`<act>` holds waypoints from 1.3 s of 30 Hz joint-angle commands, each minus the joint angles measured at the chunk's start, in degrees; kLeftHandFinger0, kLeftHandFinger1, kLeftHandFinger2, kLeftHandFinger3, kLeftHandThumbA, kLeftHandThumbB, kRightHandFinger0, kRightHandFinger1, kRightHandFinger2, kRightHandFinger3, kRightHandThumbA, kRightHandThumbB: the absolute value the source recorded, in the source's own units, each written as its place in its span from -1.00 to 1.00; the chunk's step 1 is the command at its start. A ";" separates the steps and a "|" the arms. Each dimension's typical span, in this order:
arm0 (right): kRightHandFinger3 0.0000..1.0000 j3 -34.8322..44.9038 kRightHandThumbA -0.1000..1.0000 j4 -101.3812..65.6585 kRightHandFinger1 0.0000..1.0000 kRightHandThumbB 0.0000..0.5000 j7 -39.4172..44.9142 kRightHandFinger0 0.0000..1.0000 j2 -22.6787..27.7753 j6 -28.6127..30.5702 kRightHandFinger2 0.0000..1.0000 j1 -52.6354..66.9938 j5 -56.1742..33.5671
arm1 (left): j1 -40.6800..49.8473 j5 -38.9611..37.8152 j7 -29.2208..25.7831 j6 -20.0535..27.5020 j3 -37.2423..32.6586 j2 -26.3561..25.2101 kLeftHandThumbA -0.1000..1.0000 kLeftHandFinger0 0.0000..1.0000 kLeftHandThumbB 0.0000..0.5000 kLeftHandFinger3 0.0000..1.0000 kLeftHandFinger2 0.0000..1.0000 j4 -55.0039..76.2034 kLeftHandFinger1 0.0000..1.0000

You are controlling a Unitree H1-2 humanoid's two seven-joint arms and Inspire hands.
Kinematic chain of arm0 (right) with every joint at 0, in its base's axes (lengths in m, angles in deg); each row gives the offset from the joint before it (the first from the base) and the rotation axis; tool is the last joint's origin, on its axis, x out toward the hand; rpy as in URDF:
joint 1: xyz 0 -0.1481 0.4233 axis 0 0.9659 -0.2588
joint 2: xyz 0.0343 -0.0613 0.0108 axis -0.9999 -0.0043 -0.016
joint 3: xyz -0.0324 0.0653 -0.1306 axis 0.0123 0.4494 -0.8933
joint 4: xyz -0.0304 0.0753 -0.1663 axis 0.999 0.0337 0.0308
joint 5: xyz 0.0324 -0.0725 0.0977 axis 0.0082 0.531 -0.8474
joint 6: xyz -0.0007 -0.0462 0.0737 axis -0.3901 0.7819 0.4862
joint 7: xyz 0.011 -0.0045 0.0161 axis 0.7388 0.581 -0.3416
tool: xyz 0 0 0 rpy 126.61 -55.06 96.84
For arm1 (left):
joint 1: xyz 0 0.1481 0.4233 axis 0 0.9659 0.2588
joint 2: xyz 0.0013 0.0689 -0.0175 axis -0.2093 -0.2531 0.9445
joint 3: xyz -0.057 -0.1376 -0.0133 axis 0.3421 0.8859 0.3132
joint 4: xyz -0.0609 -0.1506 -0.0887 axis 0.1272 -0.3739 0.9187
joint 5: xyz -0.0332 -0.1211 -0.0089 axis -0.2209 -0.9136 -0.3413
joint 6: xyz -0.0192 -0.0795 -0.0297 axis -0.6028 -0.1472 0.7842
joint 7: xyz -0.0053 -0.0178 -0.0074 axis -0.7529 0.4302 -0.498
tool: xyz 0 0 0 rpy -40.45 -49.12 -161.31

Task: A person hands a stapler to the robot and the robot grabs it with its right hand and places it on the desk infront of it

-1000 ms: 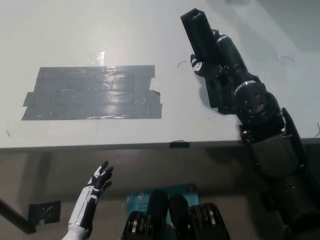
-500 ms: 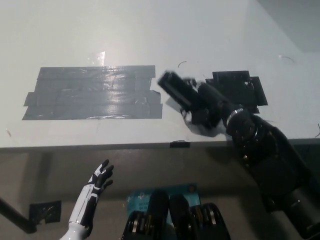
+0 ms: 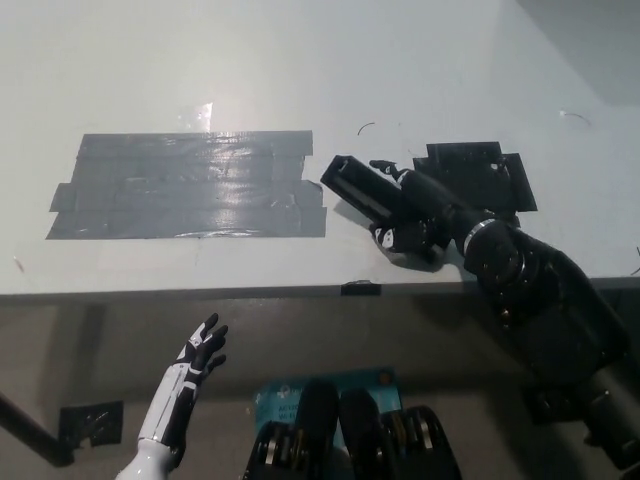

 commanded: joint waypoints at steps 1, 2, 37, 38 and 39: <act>1.00 -0.44 0.74 -0.91 1.00 0.66 -1.80 1.00 1.62 3.77 1.00 -0.90 3.05 | -0.73 0.21 0.31 1.14 -0.07 -0.61 1.00 0.94 0.67 1.00 1.00 1.22 1.00; 1.00 -0.57 0.83 -1.08 1.00 0.76 -1.95 1.00 1.77 4.05 1.00 -0.89 3.44 | -0.78 0.27 0.34 1.08 -0.08 -0.67 1.00 0.94 0.66 1.00 1.00 1.27 1.00; 1.00 21.42 1.00 -55.49 1.00 0.64 -2.93 1.00 -0.93 1.42 1.00 10.93 -9.76 | -1.54 -0.18 0.89 0.58 -0.07 -0.69 1.00 1.00 0.61 1.00 1.00 1.32 1.00; 1.00 21.68 1.00 -56.37 1.00 0.60 -3.16 1.00 -1.08 1.77 1.00 12.40 -9.90 | -1.48 -0.14 0.89 0.43 -0.10 -0.68 1.00 1.00 0.65 1.00 1.00 1.33 1.00; 1.00 22.35 1.00 -57.61 1.00 0.59 -3.87 1.00 -1.77 2.64 1.00 15.33 -10.93 | -1.40 -0.12 0.89 0.37 -0.12 -0.65 1.00 1.00 0.69 1.00 1.00 1.21 1.00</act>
